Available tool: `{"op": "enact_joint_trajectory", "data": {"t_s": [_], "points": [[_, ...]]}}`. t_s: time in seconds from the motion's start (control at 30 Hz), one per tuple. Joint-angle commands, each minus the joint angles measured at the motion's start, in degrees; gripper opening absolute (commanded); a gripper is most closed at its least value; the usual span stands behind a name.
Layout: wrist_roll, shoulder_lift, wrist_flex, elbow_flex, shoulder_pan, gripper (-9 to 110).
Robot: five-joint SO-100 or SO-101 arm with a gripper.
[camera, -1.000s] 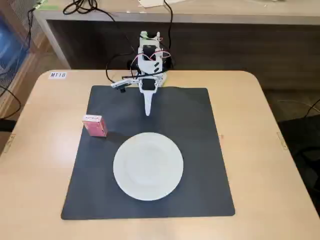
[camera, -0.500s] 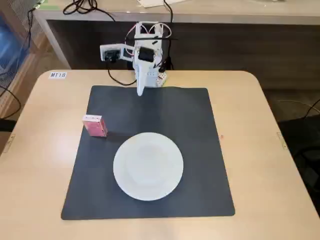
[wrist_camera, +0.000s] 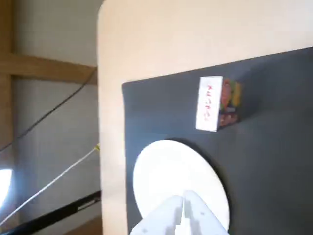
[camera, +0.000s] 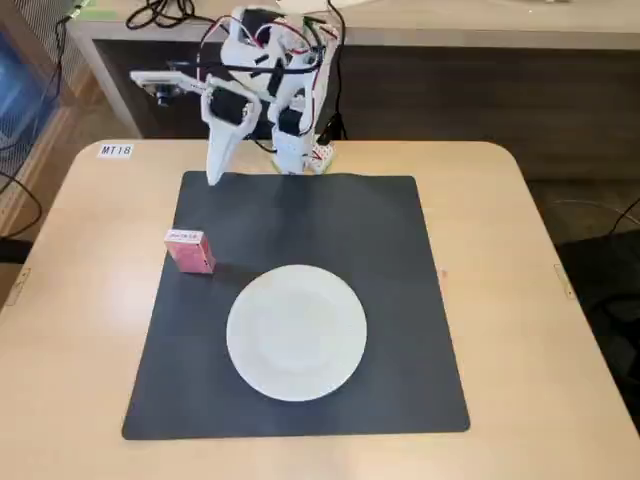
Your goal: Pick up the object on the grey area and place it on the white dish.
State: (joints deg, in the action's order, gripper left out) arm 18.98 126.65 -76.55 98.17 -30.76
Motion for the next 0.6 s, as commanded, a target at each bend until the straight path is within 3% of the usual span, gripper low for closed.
{"op": "enact_joint_trajectory", "data": {"t_s": [0.0,0.47,0.57], "points": [[0.53,-6.5,-4.83,-8.44,-2.46,0],[2.11,-23.82,-6.59,-16.52,-5.01,0],[2.46,-26.28,-6.94,-18.37,-5.1,7]]}}
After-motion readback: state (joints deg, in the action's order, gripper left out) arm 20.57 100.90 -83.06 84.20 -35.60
